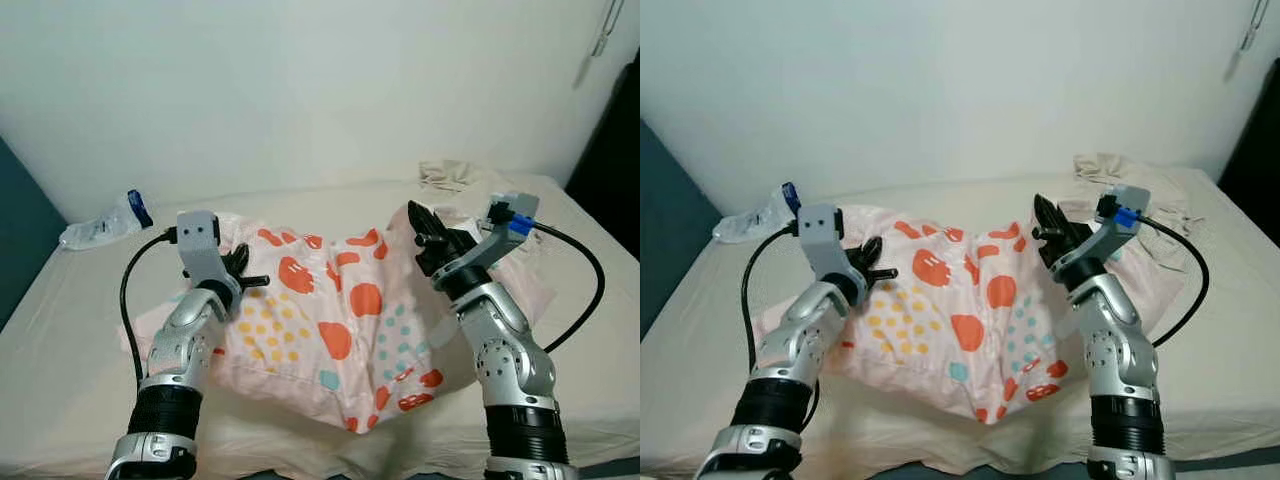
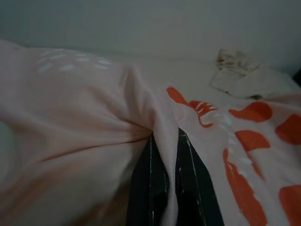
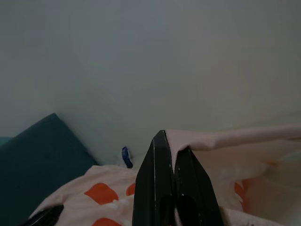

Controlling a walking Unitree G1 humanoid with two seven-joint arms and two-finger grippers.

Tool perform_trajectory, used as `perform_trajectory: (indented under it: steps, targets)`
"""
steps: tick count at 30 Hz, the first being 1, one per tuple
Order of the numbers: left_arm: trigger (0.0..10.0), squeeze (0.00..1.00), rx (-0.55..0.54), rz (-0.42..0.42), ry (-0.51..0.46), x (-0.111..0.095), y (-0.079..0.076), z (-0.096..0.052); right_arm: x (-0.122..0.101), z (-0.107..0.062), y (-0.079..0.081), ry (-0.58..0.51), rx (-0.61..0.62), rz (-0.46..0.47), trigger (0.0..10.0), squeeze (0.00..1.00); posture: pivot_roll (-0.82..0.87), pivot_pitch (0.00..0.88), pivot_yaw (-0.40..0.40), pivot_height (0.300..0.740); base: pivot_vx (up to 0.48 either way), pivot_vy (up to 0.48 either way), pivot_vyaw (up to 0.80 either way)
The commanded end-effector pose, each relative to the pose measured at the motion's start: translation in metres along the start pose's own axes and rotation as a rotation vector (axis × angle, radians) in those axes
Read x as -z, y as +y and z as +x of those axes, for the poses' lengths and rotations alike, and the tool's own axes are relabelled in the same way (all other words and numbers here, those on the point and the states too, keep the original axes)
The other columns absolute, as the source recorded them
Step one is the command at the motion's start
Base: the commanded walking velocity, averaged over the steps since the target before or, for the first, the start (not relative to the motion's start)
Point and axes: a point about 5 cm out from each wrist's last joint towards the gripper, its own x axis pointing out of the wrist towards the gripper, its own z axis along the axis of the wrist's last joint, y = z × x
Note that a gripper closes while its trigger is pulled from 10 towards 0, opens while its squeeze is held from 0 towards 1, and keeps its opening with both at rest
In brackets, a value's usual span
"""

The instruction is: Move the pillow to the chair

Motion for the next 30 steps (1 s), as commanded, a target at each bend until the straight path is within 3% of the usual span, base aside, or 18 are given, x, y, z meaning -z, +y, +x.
perform_trajectory:
  steps: [1, 4, 30]
  targets:
    - [10.0, 0.0, 0.003, 0.029, -0.012, -0.0016, 0.0015, -0.0013, 0.0034, 0.004, 0.0109, -0.004, -0.055, -0.006, 10.0, 0.0, -0.13, 0.045, 0.074, 0.74, 0.0, -0.469, 0.63]
    - [10.0, 0.0, -0.009, 0.013, -0.013, -0.0005, 0.0015, -0.0011, 0.0038, 0.0037, 0.0108, -0.002, -0.055, -0.008, 10.0, 0.0, -0.13, 0.046, 0.075, 0.74, 0.0, -0.326, 0.63]
    - [10.0, 0.0, -0.022, 0.014, 0.022, 0.0062, -0.001, 0.0015, 0.0086, -0.0006, 0.0124, 0.016, -0.055, -0.02, 10.0, 0.0, -0.14, 0.044, 0.08, 0.74, 0.0, 0.0, 0.63]
